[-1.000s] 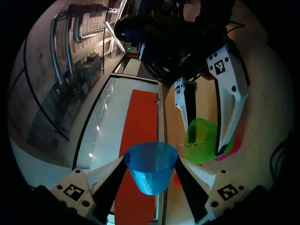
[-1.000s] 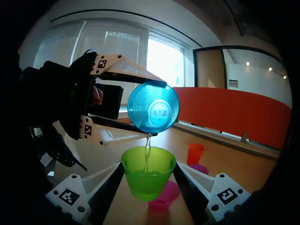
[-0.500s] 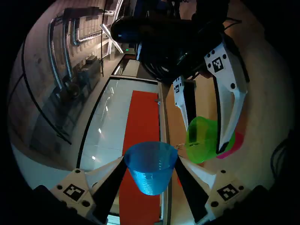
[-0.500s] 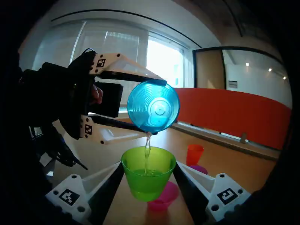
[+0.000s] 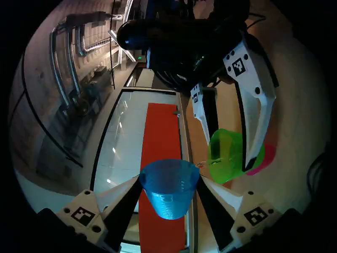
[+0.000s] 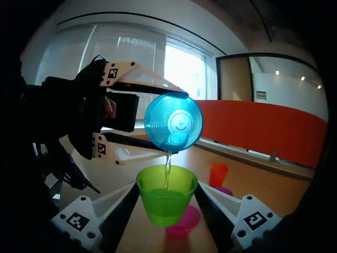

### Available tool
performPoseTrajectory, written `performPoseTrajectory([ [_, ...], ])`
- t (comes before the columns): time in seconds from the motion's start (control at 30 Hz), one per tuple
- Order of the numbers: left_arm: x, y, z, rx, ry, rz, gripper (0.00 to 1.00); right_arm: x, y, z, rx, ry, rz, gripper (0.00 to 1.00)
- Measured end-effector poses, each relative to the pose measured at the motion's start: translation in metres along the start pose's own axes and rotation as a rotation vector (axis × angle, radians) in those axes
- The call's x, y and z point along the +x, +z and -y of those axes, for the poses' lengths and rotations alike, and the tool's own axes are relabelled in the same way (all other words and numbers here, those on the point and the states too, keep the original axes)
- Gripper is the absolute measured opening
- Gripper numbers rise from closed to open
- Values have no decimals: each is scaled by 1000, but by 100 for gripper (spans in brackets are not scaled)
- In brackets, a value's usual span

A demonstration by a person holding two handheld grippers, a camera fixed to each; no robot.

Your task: Pour water

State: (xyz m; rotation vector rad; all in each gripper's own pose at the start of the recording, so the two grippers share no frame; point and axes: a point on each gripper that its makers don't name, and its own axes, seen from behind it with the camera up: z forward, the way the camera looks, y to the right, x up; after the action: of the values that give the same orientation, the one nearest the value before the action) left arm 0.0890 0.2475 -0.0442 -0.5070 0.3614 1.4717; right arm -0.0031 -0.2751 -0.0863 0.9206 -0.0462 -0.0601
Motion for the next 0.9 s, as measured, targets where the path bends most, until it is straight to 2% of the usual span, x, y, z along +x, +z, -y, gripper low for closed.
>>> performPoseTrajectory([
  [0.9, 3, 3, 5, 13, 88, -5, 87, 8, 2, 0, -5, -5, -13, 91],
])
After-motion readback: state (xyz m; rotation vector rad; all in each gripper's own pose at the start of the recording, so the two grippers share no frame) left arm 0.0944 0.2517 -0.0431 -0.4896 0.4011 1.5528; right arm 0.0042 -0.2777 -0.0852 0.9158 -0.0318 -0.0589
